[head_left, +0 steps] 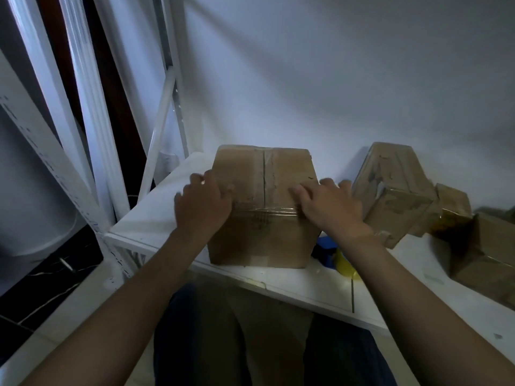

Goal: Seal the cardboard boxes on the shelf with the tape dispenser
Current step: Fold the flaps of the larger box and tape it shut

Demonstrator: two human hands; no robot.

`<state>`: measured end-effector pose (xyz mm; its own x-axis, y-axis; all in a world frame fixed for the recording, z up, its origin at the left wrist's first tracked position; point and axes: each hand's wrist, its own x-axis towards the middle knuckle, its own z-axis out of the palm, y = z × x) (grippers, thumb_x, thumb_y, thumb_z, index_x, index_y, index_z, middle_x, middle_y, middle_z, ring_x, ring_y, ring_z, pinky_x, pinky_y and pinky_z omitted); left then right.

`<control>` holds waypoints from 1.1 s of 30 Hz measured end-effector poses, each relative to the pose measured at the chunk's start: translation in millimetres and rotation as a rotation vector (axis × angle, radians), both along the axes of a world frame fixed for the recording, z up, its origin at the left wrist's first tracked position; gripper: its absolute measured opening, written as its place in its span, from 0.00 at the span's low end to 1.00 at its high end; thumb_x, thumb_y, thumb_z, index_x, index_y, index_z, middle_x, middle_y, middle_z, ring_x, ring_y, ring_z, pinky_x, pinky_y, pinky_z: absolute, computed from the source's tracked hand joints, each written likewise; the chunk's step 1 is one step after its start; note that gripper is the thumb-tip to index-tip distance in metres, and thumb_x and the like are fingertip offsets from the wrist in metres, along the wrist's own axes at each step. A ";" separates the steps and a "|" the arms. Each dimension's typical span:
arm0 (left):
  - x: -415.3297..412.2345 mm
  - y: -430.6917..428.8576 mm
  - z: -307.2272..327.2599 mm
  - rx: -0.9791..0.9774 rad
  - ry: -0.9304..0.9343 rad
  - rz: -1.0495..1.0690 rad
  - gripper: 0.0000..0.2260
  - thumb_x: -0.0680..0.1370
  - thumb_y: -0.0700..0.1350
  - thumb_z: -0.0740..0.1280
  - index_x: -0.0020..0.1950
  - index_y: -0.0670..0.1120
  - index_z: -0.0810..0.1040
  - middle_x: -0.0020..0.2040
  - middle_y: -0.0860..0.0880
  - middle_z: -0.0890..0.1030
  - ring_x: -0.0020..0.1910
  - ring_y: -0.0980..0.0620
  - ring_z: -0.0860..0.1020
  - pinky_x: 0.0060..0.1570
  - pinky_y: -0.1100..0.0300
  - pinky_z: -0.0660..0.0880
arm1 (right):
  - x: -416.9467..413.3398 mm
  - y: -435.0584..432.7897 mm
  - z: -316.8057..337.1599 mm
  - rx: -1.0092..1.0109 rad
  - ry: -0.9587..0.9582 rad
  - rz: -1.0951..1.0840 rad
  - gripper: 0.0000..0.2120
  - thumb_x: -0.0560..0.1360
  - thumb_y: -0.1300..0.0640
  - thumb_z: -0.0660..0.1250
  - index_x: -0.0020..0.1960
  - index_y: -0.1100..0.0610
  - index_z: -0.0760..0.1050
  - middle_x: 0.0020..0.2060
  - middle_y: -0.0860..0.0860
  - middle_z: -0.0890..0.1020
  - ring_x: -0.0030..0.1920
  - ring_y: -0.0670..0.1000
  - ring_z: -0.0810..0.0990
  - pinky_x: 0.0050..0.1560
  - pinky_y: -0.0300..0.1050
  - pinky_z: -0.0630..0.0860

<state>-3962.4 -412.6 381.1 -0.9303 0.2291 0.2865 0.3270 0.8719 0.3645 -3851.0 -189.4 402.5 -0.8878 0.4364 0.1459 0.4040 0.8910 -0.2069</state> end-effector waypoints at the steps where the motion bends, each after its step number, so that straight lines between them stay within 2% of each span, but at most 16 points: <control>1: 1.0 8.8 3.2 -0.015 0.060 -0.057 0.23 0.82 0.58 0.57 0.72 0.45 0.69 0.69 0.41 0.75 0.66 0.38 0.75 0.71 0.37 0.65 | -6.3 -12.9 3.2 0.051 0.013 0.012 0.25 0.82 0.36 0.43 0.65 0.42 0.74 0.66 0.53 0.75 0.70 0.65 0.66 0.67 0.65 0.67; 4: 5.3 41.9 6.9 -0.033 0.128 -0.221 0.20 0.82 0.53 0.58 0.71 0.44 0.70 0.69 0.41 0.74 0.69 0.40 0.71 0.74 0.40 0.57 | -31.0 -50.5 2.0 0.149 0.044 0.077 0.27 0.82 0.40 0.42 0.67 0.47 0.73 0.70 0.54 0.72 0.71 0.64 0.65 0.71 0.66 0.61; 7: 6.6 58.7 2.8 -0.034 0.052 -0.206 0.20 0.83 0.52 0.57 0.74 0.46 0.67 0.73 0.43 0.70 0.74 0.41 0.65 0.75 0.44 0.56 | -49.2 -64.7 -15.0 0.139 -0.004 0.063 0.24 0.84 0.43 0.45 0.74 0.50 0.66 0.75 0.55 0.67 0.75 0.65 0.58 0.74 0.68 0.54; 10: -2.0 56.7 -4.4 -0.116 0.038 -0.194 0.22 0.84 0.56 0.53 0.74 0.47 0.65 0.75 0.43 0.68 0.76 0.41 0.63 0.77 0.39 0.52 | -55.1 -57.0 -20.6 0.115 -0.041 0.058 0.26 0.84 0.44 0.45 0.81 0.51 0.54 0.79 0.56 0.57 0.78 0.67 0.49 0.76 0.70 0.46; 12: -9.2 52.9 -6.1 -0.146 0.033 -0.226 0.22 0.84 0.56 0.52 0.75 0.48 0.64 0.76 0.44 0.66 0.77 0.41 0.62 0.77 0.36 0.50 | -54.8 -41.8 -20.8 0.093 -0.064 0.059 0.27 0.85 0.44 0.44 0.81 0.50 0.50 0.81 0.56 0.52 0.79 0.66 0.46 0.75 0.71 0.42; 15: -21.1 45.3 -5.5 -0.175 0.021 -0.284 0.22 0.84 0.57 0.51 0.76 0.50 0.61 0.78 0.45 0.63 0.78 0.41 0.60 0.76 0.33 0.49 | -48.2 -14.3 -23.0 0.065 -0.077 0.022 0.26 0.85 0.44 0.43 0.81 0.49 0.50 0.81 0.55 0.51 0.80 0.65 0.43 0.75 0.73 0.39; 21: -45.2 28.7 -5.9 -0.198 -0.063 -0.365 0.23 0.85 0.57 0.50 0.79 0.50 0.57 0.81 0.46 0.55 0.80 0.42 0.53 0.77 0.34 0.45 | -39.0 12.8 -26.2 -0.024 -0.078 0.001 0.25 0.85 0.43 0.43 0.80 0.47 0.49 0.81 0.53 0.50 0.80 0.64 0.43 0.75 0.70 0.40; 23: -53.6 20.9 -5.9 -0.122 -0.121 -0.368 0.23 0.85 0.55 0.51 0.79 0.49 0.58 0.82 0.46 0.53 0.81 0.43 0.50 0.77 0.36 0.46 | -39.1 19.6 -27.1 -0.103 -0.068 0.011 0.25 0.85 0.42 0.44 0.80 0.47 0.50 0.81 0.52 0.50 0.80 0.63 0.44 0.76 0.68 0.41; 25: -55.0 13.1 -5.5 0.058 -0.229 -0.375 0.22 0.86 0.53 0.53 0.79 0.51 0.57 0.82 0.47 0.51 0.81 0.45 0.48 0.78 0.42 0.48 | -40.1 27.2 -29.7 -0.195 -0.018 0.037 0.25 0.85 0.43 0.45 0.80 0.47 0.50 0.81 0.53 0.50 0.80 0.61 0.46 0.78 0.64 0.43; 27: -52.5 7.4 -6.4 0.294 -0.333 -0.390 0.20 0.86 0.50 0.55 0.79 0.54 0.58 0.82 0.48 0.52 0.80 0.46 0.52 0.77 0.46 0.52 | -40.5 33.7 -32.0 -0.355 0.069 0.077 0.26 0.85 0.44 0.47 0.81 0.49 0.53 0.81 0.52 0.52 0.80 0.57 0.47 0.79 0.57 0.45; 30: -49.1 3.3 -11.6 0.675 -0.456 -0.360 0.19 0.86 0.50 0.56 0.77 0.59 0.64 0.79 0.52 0.60 0.75 0.48 0.62 0.75 0.50 0.61 | -35.9 31.4 -36.2 -0.680 0.285 0.096 0.24 0.86 0.46 0.50 0.81 0.48 0.57 0.80 0.46 0.57 0.79 0.49 0.55 0.78 0.49 0.52; 33: -47.2 4.0 -15.5 0.872 -0.484 -0.301 0.18 0.86 0.51 0.56 0.76 0.59 0.66 0.77 0.54 0.63 0.73 0.51 0.65 0.75 0.49 0.62 | -35.2 28.0 -41.8 -0.977 0.513 0.040 0.22 0.86 0.45 0.49 0.79 0.43 0.60 0.73 0.37 0.65 0.68 0.34 0.67 0.67 0.33 0.64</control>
<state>-4009.6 -408.6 365.6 -0.9287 0.3631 0.0757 0.1382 0.1496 0.9790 -3886.3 -161.4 360.7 -0.8367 0.5367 0.1086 0.0434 0.2628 -0.9639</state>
